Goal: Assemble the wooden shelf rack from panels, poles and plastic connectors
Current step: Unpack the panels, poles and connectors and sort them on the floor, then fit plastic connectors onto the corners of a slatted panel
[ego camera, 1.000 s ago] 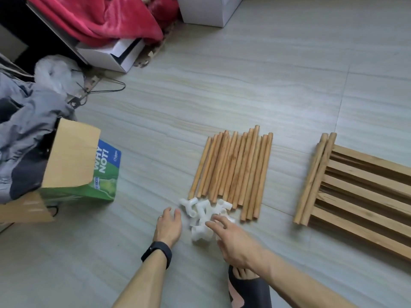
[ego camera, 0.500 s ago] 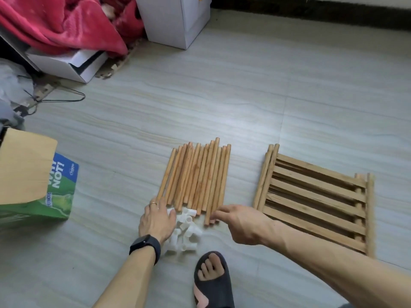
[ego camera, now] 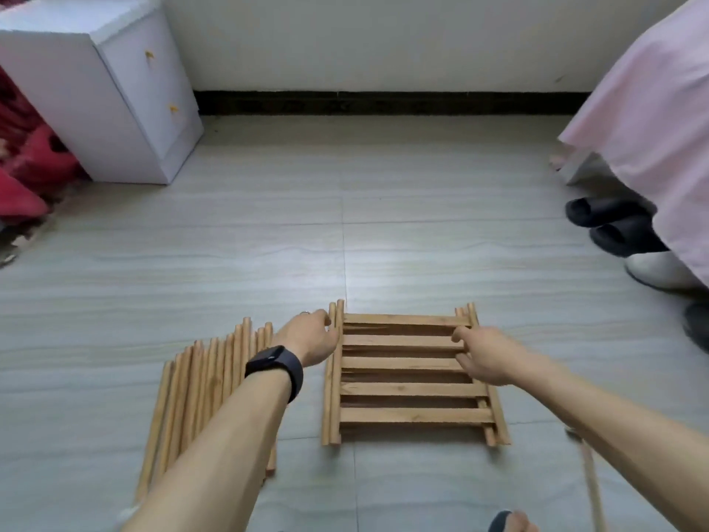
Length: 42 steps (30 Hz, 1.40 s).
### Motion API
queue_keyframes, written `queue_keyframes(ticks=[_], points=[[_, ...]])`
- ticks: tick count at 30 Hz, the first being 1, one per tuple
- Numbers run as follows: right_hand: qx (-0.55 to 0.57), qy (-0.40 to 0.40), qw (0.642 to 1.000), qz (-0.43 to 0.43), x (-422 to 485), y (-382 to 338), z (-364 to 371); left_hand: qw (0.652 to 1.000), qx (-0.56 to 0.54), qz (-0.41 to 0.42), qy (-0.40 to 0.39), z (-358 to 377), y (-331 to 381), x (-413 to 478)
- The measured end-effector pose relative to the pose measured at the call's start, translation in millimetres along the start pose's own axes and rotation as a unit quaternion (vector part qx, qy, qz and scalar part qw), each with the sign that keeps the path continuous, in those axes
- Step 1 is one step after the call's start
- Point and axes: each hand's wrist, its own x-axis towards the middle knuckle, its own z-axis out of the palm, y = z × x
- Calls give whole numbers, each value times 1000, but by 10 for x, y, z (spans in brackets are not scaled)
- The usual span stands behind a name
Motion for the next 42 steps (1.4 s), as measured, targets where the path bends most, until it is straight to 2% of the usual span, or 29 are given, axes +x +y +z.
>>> queue_keyframes(ticks=[2, 6, 10, 13, 15, 18, 21, 26, 31, 34, 37, 42], points=[[67, -19, 996, 60, 8, 293, 262, 999, -30, -12, -2, 216, 133, 67], [155, -28, 977, 144, 61, 594, 896, 990, -70, -86, -82, 878, 113, 71], [248, -50, 952, 174, 146, 643, 1323, 968, -123, -179, -126, 1275, -4, 67], [279, -42, 942, 183, 202, 672, 1459, 957, -155, -205, -134, 1469, -2, 45], [271, -38, 944, 182, 224, 735, 1501, 961, -137, -212, -115, 1531, 14, 50], [260, -16, 946, 193, 241, 879, 1533, 970, -116, -188, -106, 1538, 125, 124], [249, 10, 938, 242, 248, 1093, 1483, 979, -116, -136, -92, 1577, 430, 202], [267, 50, 893, 359, 218, 1629, 1342, 989, -110, -71, -75, 1764, 1159, 307], [304, 155, 846, 411, 107, 1919, 1303, 991, -78, -43, -103, 1754, 1558, 419], [334, 206, 820, 417, 42, 1950, 1292, 980, -156, -57, -107, 1704, 1478, 454], [382, 268, 758, 457, -9, 1985, 1225, 962, -236, -56, -123, 1658, 1345, 469], [406, 307, 744, 433, -108, 1846, 1071, 953, -265, -47, -141, 1509, 1195, 463]])
